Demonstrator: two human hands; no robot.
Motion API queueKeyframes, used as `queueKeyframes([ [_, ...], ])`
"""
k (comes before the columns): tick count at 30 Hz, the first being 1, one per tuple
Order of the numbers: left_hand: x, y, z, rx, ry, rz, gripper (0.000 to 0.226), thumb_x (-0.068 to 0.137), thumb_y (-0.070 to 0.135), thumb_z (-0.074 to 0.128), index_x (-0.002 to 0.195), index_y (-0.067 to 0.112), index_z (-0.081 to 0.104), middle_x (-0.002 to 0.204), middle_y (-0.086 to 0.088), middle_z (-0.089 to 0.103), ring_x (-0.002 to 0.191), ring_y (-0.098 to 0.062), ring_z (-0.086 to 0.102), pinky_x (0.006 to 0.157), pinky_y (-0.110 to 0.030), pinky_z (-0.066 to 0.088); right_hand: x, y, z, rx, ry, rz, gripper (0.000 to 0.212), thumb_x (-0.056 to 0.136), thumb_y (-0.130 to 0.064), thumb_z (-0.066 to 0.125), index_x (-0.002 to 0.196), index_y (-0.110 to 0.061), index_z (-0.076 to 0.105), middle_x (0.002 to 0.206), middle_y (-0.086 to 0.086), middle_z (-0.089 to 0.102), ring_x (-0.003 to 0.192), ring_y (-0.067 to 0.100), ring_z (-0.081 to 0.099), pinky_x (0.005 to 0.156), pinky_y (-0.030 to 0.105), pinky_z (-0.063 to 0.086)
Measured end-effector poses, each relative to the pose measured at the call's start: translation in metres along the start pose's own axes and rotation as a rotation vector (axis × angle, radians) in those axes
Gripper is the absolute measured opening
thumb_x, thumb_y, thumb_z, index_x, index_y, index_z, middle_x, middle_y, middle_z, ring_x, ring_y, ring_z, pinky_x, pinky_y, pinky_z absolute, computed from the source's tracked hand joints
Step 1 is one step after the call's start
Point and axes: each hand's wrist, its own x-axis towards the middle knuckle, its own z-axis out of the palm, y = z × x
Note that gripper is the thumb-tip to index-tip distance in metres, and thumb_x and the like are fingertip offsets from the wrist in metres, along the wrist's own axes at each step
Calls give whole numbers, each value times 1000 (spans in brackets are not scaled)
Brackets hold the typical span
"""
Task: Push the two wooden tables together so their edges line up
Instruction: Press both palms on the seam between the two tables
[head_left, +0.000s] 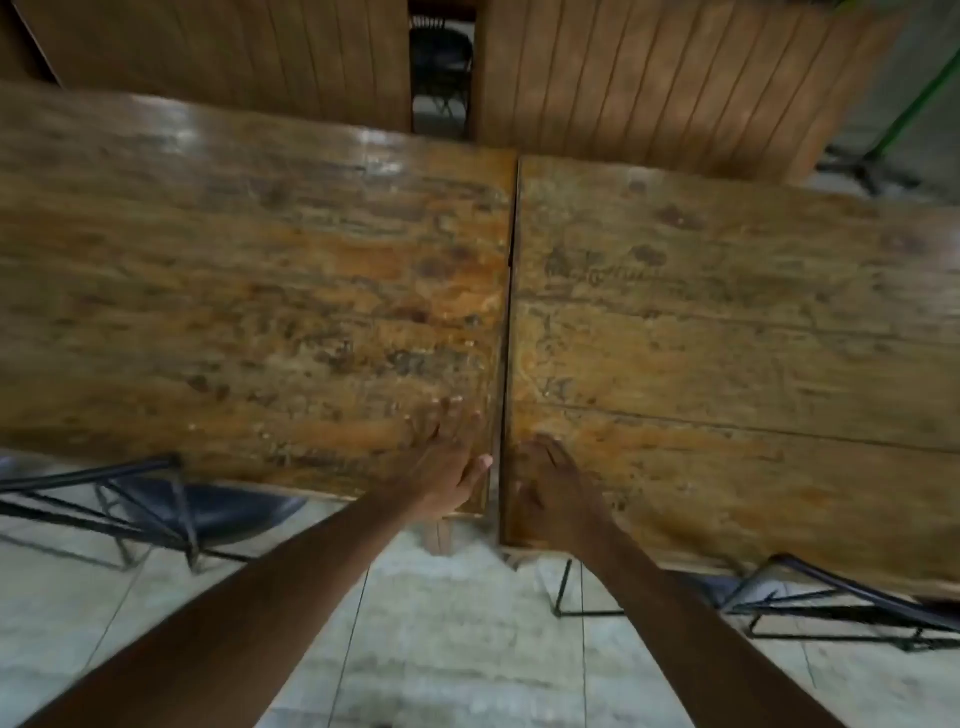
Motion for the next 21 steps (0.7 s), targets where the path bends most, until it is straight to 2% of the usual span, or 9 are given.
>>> queueKeyframes([
  [3, 28, -14, 28, 85, 55, -51, 69, 102, 54, 19, 159, 18, 3, 168, -10, -8, 152, -38, -13, 119, -65, 1, 14, 13, 29, 34, 97, 20, 66, 95, -39, 25, 156, -13, 27, 167, 5, 18, 155, 27, 9, 124, 49, 15],
  [6, 41, -20, 44, 209, 181, -40, 70, 99, 57, 7, 159, 21, 1, 168, -6, -8, 152, -35, -17, 116, -69, -6, 16, 12, 46, 12, 230, -19, 61, 101, -36, 20, 158, -13, 22, 168, 3, 14, 156, 26, 3, 125, 51, 7],
  [11, 45, -21, 47, 231, 212, -11, 67, 101, 54, 11, 159, 20, 6, 169, -7, -4, 152, -35, -14, 115, -71, -4, 19, 13, 45, -84, 236, -11, 59, 104, -34, 18, 159, -15, 12, 169, 2, 7, 156, 23, -5, 125, 50, 7],
  [21, 43, -20, 43, 198, 207, -8, 65, 103, 51, 16, 159, 20, 5, 169, -4, -5, 152, -32, -18, 116, -70, -3, 52, 7, 45, -62, 219, 7, 60, 104, -34, 17, 160, -14, 7, 169, 4, 1, 155, 25, -9, 125, 52, 5],
])
